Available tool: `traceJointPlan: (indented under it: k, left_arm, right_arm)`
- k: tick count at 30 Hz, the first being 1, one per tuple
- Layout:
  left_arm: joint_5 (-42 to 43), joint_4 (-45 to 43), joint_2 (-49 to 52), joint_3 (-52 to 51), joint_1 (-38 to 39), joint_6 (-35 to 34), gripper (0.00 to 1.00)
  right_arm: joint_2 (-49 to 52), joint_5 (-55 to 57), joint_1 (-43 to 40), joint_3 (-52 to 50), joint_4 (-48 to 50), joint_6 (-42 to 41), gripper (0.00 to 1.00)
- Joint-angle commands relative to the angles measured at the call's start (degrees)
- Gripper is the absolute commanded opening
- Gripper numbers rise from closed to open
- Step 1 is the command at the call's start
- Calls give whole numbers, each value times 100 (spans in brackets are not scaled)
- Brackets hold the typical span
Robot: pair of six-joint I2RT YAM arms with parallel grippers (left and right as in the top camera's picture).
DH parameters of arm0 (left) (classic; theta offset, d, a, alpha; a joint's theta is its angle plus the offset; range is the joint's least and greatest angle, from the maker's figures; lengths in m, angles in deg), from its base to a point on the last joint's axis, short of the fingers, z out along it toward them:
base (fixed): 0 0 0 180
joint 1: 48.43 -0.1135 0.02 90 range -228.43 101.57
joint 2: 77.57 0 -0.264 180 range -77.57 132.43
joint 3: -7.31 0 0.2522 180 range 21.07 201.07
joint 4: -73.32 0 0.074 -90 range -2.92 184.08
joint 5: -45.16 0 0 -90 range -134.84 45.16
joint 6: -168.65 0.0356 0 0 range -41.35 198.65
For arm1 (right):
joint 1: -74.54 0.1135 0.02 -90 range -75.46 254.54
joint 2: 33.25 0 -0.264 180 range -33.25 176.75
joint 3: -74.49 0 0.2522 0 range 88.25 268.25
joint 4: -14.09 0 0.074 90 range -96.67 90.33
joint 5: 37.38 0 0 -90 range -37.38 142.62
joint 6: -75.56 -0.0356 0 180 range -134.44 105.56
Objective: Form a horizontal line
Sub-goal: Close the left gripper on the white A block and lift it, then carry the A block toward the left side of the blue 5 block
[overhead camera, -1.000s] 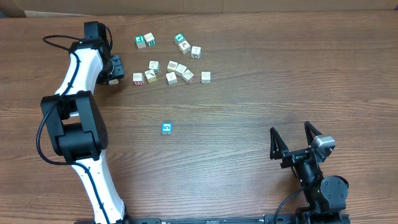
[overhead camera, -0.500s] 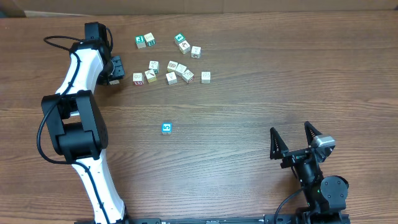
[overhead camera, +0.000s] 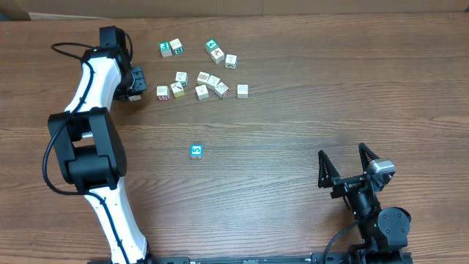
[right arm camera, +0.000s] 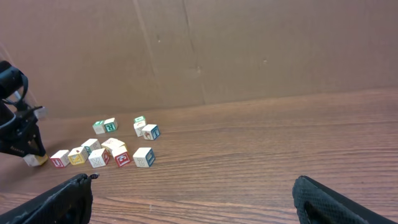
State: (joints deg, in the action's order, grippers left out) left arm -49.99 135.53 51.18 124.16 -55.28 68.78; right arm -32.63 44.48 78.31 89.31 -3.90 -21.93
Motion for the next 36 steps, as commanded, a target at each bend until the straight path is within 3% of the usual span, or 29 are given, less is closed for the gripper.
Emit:
traceJointPlan:
  k: [1,8,17,27,36]
  left_arm:
    - [15,37,-804,-2,2,42,23]
    - [31,310,-1934,-2,13,-140,22]
    - [385,1370,-2955,-2,44,-328,20]
    - [518,2793,-3062,-151,686,-562,18]
    - [474,2841,-3062,-1217,1663,-846,19]
  right_arm:
    - [-46,-7,-26,-61,22,-13,100]
    - [-46,-7,-26,-61,22,-13,100]
    - [-46,-7,-26,-61,22,-13,100]
    - [-46,-7,-26,-61,22,-13,100]
    - [-46,-7,-26,-61,22,-13,100]
